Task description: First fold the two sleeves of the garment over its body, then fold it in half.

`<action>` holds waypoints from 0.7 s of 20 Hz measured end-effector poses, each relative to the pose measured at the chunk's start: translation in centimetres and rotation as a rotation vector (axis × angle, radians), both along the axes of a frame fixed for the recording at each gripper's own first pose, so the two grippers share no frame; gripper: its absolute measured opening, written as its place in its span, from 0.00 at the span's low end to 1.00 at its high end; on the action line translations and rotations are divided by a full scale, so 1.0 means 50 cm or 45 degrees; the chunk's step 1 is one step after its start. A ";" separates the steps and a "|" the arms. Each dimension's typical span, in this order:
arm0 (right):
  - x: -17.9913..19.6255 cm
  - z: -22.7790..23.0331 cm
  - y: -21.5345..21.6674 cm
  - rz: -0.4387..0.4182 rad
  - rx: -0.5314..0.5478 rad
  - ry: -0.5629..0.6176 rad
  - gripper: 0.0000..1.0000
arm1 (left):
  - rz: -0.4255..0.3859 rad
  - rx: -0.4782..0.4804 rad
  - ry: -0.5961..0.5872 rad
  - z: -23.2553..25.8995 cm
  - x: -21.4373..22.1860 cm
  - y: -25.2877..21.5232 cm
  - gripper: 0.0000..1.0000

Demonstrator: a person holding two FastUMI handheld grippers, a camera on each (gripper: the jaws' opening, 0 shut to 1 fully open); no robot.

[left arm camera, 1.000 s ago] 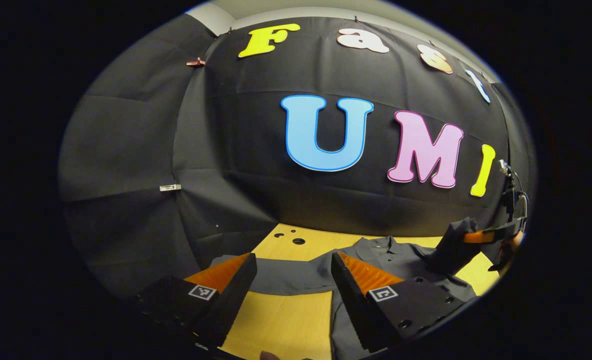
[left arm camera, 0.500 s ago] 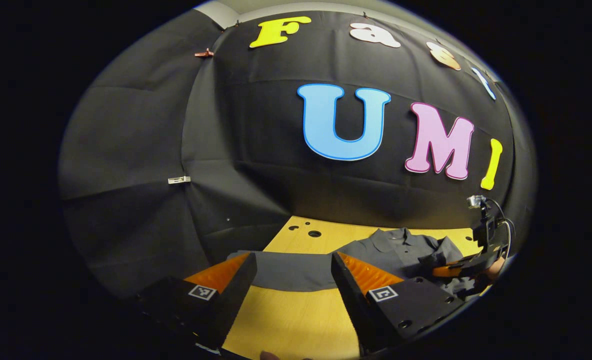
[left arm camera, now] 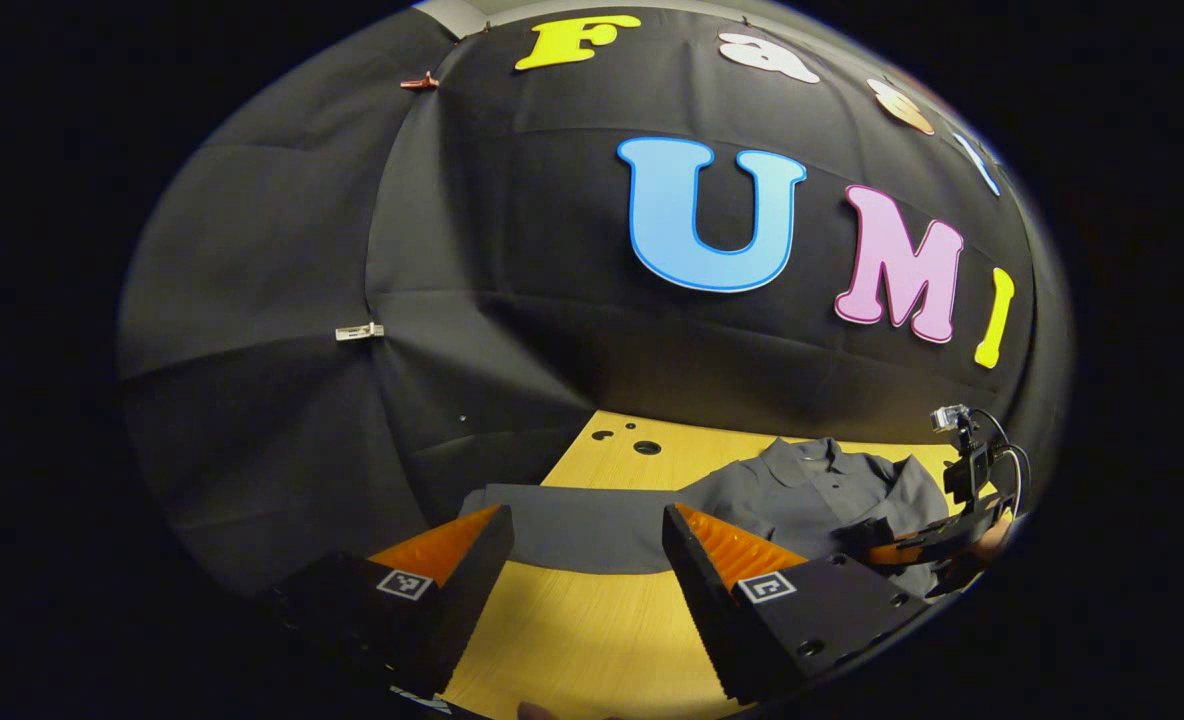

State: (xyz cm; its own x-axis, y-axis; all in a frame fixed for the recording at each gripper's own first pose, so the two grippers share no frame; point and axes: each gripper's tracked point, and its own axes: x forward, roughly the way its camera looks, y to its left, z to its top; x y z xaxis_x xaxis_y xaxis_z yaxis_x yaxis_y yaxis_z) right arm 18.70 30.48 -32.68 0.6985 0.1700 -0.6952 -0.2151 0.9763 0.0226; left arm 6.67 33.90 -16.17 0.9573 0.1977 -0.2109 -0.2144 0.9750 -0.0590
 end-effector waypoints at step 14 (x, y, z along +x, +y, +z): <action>-0.068 0.016 0.116 0.139 0.160 0.093 0.61 | 0.027 0.109 0.186 -0.175 0.129 0.171 0.92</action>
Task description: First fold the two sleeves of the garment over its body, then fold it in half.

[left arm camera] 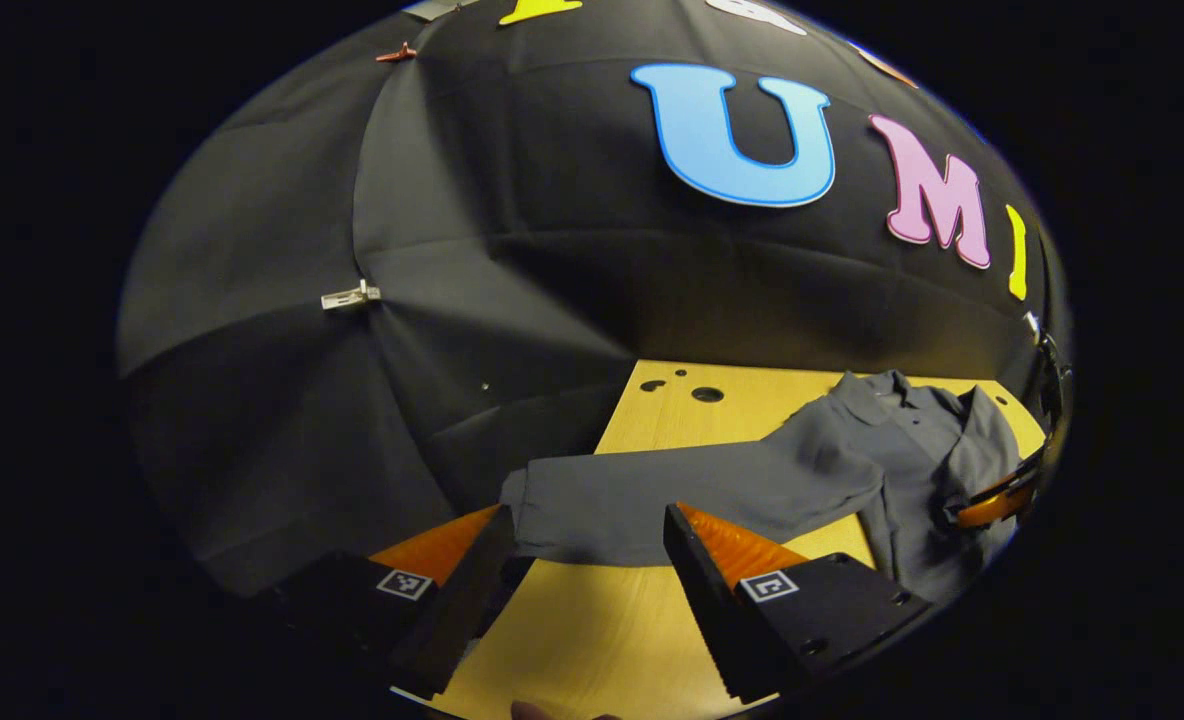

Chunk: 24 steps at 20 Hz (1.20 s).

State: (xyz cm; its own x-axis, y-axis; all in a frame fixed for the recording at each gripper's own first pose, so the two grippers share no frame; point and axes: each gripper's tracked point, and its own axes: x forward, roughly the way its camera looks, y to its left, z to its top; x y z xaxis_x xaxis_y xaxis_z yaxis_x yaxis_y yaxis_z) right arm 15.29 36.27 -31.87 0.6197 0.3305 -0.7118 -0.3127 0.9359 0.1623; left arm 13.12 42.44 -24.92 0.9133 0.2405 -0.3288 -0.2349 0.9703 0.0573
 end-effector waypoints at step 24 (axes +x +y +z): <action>-0.179 0.151 -0.243 -0.139 -0.131 -0.194 0.84 | 0.066 -0.242 0.268 -0.200 0.153 0.116 0.45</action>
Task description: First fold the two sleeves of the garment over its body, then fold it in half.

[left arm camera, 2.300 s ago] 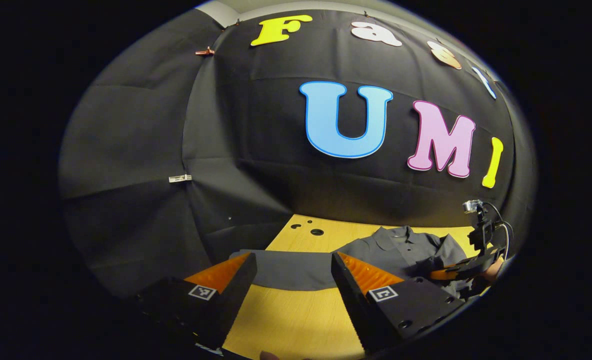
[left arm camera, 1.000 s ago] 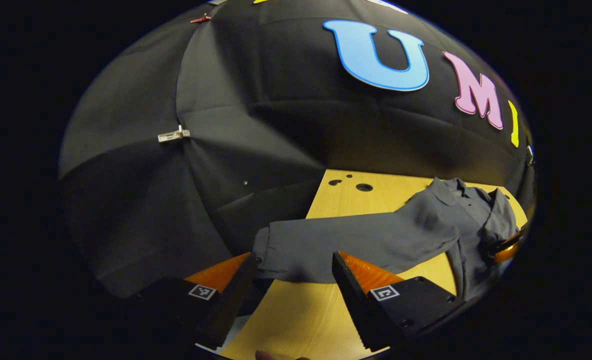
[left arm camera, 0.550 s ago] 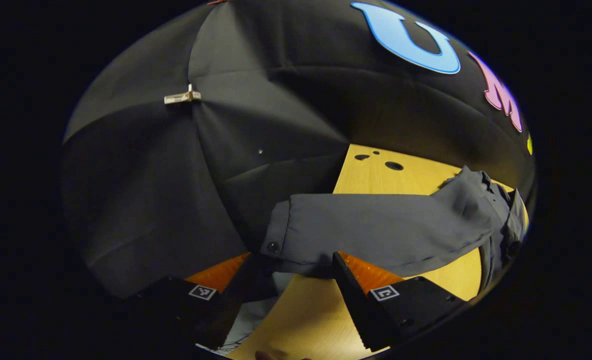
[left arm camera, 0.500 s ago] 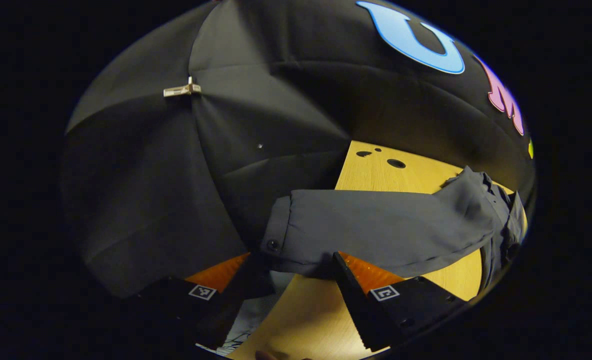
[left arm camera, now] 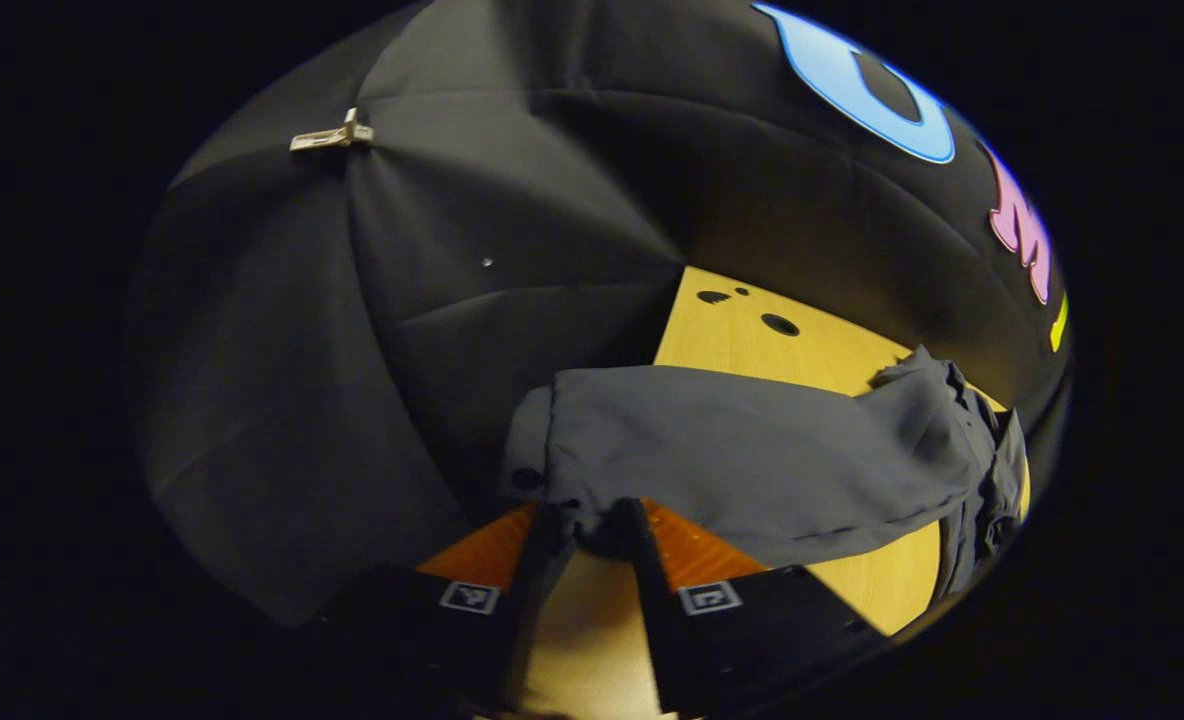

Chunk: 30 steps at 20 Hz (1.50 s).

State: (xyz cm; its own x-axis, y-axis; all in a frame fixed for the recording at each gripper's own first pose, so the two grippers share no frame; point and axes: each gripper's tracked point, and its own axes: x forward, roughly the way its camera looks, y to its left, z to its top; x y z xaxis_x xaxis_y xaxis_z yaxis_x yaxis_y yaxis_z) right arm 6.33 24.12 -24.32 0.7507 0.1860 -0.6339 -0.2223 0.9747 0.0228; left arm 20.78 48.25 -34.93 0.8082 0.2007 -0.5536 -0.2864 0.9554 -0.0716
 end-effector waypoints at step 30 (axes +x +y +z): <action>-0.011 0.065 -0.308 -0.222 0.095 -0.154 0.82 | -0.596 0.211 -0.594 0.518 -0.017 -0.706 0.05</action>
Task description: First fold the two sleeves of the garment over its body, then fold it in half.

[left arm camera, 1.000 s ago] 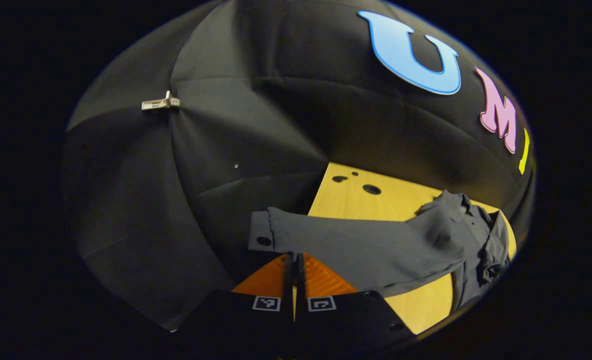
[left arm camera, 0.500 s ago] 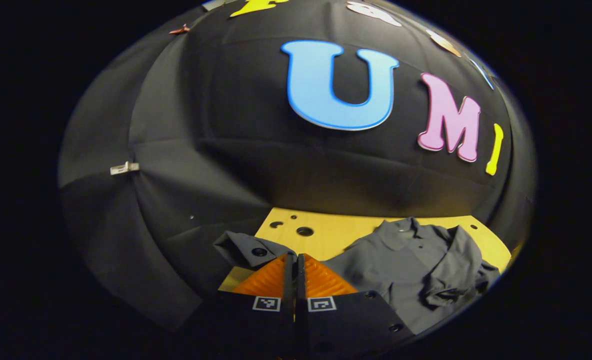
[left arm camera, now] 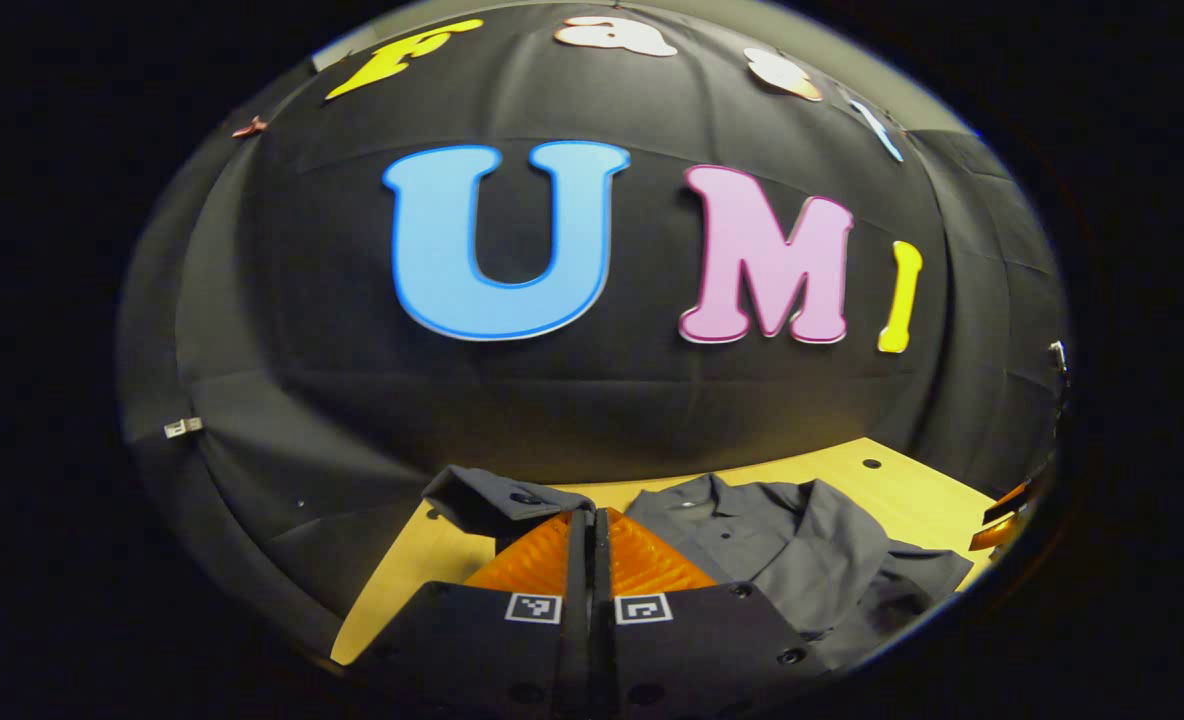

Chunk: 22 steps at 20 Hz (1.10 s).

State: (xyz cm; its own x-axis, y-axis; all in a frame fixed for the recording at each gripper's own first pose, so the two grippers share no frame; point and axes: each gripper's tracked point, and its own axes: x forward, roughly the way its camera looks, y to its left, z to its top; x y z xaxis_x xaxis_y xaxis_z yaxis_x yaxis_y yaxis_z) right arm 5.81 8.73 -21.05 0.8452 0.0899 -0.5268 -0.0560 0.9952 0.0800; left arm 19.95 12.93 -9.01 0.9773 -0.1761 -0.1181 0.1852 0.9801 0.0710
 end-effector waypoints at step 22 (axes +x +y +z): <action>-0.066 -0.085 -0.216 -0.109 0.136 0.096 0.83 | -0.343 0.299 0.348 -0.320 -0.034 -0.544 0.05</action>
